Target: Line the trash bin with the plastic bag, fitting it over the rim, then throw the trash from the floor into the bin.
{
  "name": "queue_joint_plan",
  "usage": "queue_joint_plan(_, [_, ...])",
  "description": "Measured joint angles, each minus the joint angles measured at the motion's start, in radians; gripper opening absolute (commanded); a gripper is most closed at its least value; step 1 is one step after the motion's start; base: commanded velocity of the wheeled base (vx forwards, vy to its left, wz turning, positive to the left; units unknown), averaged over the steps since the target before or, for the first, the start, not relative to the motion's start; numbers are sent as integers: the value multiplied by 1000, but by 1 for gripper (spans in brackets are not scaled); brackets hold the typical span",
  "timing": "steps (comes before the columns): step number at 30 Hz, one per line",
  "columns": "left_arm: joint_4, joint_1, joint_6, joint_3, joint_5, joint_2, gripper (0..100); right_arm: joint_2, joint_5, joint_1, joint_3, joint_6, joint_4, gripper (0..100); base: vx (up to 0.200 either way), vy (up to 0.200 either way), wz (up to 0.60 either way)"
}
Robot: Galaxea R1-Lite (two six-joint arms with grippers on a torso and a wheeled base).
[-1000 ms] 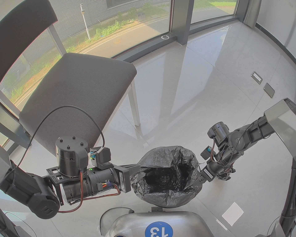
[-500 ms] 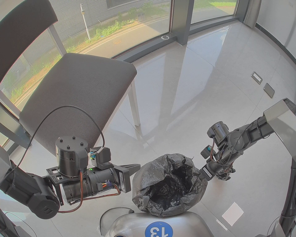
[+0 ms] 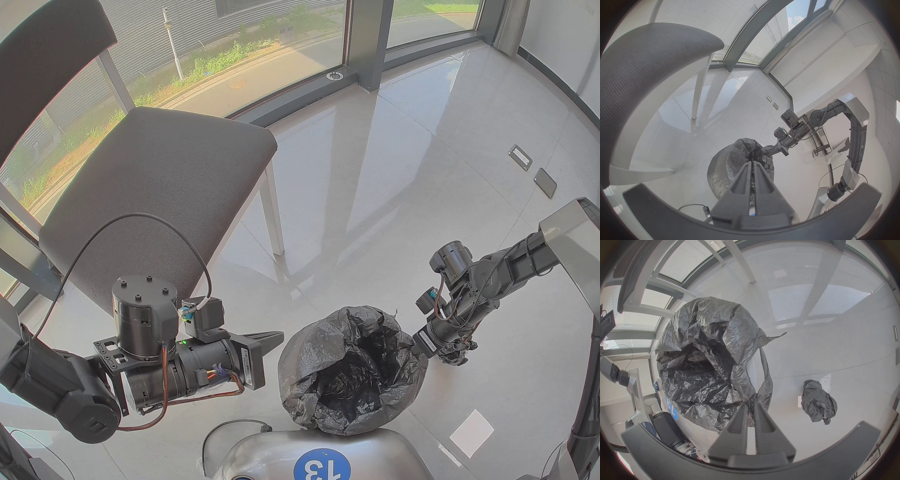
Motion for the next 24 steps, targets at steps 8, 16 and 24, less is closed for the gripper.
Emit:
queue_joint_plan(8, [0,0,-1,0,0,0,0,0,0,-7,-13,-2,7,100,0,0,0])
queue_joint_plan(16, [0,0,-1,0,0,0,0,-1,1,1,-14,14,5,100,0,0,0])
queue_joint_plan(24, [0,0,-1,1,0,-2,0,-7,0,-31,-7,23,8,100,0,0,0])
